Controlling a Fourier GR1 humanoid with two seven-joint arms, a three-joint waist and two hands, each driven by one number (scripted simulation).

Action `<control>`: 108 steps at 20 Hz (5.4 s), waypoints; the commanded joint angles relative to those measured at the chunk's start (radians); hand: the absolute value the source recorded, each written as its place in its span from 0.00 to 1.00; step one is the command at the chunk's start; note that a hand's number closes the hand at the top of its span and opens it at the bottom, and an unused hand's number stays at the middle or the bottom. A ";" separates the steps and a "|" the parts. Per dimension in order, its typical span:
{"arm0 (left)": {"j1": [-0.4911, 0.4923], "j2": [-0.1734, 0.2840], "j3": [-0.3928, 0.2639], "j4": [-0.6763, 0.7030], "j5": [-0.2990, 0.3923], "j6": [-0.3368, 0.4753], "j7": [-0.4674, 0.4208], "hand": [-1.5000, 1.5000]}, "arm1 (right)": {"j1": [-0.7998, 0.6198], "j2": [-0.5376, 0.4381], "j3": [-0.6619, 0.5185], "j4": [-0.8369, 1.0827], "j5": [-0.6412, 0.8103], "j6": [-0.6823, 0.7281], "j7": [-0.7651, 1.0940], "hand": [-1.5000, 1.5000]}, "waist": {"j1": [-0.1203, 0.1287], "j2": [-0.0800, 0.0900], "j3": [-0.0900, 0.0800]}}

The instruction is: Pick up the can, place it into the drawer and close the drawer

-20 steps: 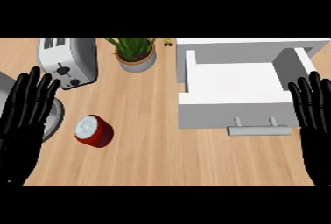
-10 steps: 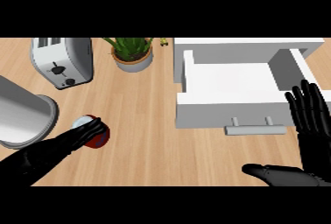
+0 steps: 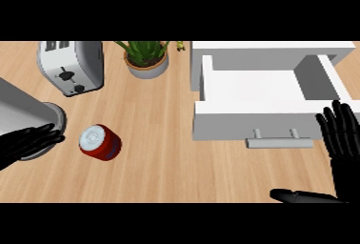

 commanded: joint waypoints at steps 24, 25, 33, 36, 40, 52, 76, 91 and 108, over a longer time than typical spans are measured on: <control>-0.164 -0.310 0.080 0.294 -0.431 -0.121 -0.055 0.00 | 0.088 0.021 -0.110 0.086 -0.035 0.131 -0.167 0.00 | 0.004 -0.001 0.000; -0.212 -0.299 0.068 0.346 -0.414 -0.122 -0.032 0.00 | 0.055 -0.004 -0.138 0.084 -0.050 0.131 -0.122 0.00 | 0.003 0.000 0.000; -0.180 -0.318 0.117 0.464 -0.694 -0.150 -0.292 0.00 | 0.111 -0.025 -0.191 -0.012 -0.113 0.171 -0.073 0.00 | -0.002 0.000 -0.001; -0.285 -0.303 0.101 0.582 -0.761 -0.110 -0.361 0.00 | 0.102 0.042 -0.101 0.064 -0.009 0.144 -0.165 0.00 | -0.005 0.002 -0.001; -0.271 -0.282 0.071 0.652 -0.842 -0.070 -0.483 0.00 | 0.066 -0.012 -0.158 0.119 -0.088 0.204 -0.162 0.00 | -0.006 0.003 -0.001; -0.346 -0.199 -0.057 0.873 -0.950 0.047 -0.737 0.00 | 0.002 0.017 -0.136 0.087 -0.035 0.138 -0.100 0.00 | -0.010 0.007 -0.002; -0.500 -0.206 -0.247 1.297 -1.022 0.213 -1.003 0.00 | 0.091 0.009 -0.167 0.018 -0.090 0.189 -0.117 0.00 | -0.033 0.010 -0.003; -0.522 -0.242 -0.296 1.360 -1.014 0.241 -1.029 0.00 | 0.100 -0.005 -0.214 -0.022 -0.135 0.197 -0.088 0.00 | -0.017 0.004 -0.001; -0.516 -0.346 -0.378 1.297 -0.966 0.205 -0.982 1.00 | 0.084 0.004 -0.208 0.021 -0.117 0.204 -0.104 0.00 | -0.002 0.004 0.000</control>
